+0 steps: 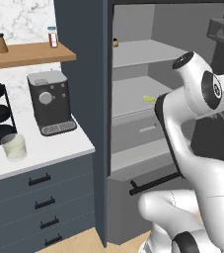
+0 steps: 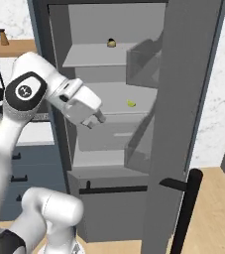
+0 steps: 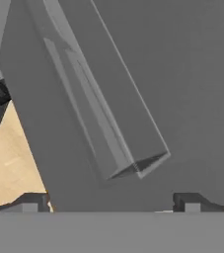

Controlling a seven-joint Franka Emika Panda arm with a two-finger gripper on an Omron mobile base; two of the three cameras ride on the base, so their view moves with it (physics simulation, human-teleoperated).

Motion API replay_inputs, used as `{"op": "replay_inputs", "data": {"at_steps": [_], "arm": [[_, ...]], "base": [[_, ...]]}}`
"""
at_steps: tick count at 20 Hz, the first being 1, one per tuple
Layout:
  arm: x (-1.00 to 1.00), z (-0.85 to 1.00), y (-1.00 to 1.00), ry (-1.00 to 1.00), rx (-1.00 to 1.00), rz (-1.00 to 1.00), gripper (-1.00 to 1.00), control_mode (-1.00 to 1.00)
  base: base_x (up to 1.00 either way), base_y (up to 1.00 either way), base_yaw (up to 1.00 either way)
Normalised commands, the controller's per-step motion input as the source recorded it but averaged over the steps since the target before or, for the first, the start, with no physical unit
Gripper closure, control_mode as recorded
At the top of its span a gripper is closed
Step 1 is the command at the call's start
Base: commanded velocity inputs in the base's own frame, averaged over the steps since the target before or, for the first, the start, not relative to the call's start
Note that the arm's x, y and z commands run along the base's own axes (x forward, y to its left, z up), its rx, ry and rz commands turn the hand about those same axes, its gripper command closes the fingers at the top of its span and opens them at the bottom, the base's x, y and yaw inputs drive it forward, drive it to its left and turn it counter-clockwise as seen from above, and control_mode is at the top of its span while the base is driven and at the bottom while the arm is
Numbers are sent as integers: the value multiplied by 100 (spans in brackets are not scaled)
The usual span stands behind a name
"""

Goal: Grab a lemon wedge from the fridge and one ice cube from the ice bowl, and put them in the glass of lemonade.

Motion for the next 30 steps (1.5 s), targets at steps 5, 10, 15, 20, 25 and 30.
{"op": "replay_inputs", "data": {"at_steps": [5, 10, 15, 20, 25, 30], "arm": [[51, -5, -100, 15, -7, -12, -100, -100], [28, -12, -100, 8, -1, -11, -100, -100], [15, -24, -100, 9, -1, -9, -100, -100], [17, -2, -100, 7, -2, -6, -100, -100], [-13, 32, -60, 1, 0, -1, -100, -100], [-66, 98, 37, -1, 0, 1, -100, -100]], "base": [[0, 0, 0], [0, 0, 0], [0, 0, 0], [0, 0, 0], [0, 0, 0], [0, 0, 0]]}}
